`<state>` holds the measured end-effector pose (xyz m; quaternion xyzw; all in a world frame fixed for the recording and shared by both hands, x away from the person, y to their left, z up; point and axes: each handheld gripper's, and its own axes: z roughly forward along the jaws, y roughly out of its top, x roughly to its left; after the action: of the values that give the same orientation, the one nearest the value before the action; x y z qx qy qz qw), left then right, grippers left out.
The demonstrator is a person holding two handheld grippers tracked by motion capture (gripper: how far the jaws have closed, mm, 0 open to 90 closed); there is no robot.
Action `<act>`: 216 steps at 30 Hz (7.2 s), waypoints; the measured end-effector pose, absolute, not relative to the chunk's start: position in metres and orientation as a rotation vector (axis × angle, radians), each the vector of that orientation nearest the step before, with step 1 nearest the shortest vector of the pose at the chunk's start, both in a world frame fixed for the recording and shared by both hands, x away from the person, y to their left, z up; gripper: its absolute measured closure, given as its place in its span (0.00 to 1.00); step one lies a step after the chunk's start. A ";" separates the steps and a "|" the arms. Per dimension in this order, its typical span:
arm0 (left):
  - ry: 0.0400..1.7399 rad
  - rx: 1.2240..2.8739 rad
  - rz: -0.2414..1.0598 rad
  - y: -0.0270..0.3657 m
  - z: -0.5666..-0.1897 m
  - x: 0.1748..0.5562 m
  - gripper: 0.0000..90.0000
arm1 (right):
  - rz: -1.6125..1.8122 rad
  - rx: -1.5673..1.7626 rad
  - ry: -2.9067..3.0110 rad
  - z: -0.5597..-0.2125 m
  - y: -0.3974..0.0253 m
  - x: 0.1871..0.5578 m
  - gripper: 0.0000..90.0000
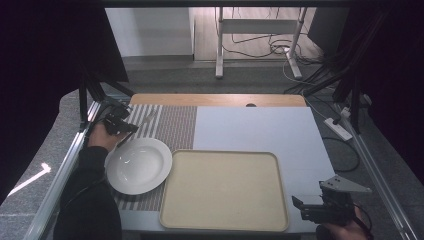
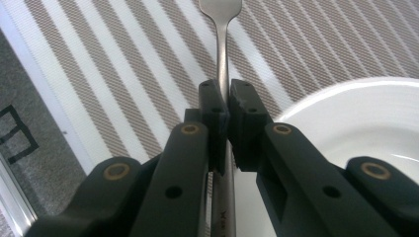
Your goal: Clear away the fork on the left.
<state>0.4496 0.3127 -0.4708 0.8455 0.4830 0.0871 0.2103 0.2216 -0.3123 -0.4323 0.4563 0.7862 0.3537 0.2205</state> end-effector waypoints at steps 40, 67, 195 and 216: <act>1.226 2.351 0.110 0.245 -0.462 0.311 0.94 | 0.967 1.242 2.179 -0.432 -0.310 0.221 0.01; 1.095 2.465 0.017 0.137 -0.475 0.297 0.94 | 0.941 1.227 2.190 -0.433 -0.308 0.221 0.01; 0.995 2.084 0.228 0.195 -0.459 0.306 0.00 | 0.917 1.168 2.212 -0.434 -0.308 0.225 0.01; 1.046 2.057 0.256 0.216 -0.459 0.290 0.00 | 0.929 1.174 2.202 -0.433 -0.309 0.225 0.01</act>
<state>0.2896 0.2161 -0.4594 0.8125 0.4132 0.1010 0.3986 0.2249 -0.3086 -0.4334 0.4282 0.8034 0.3388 0.2373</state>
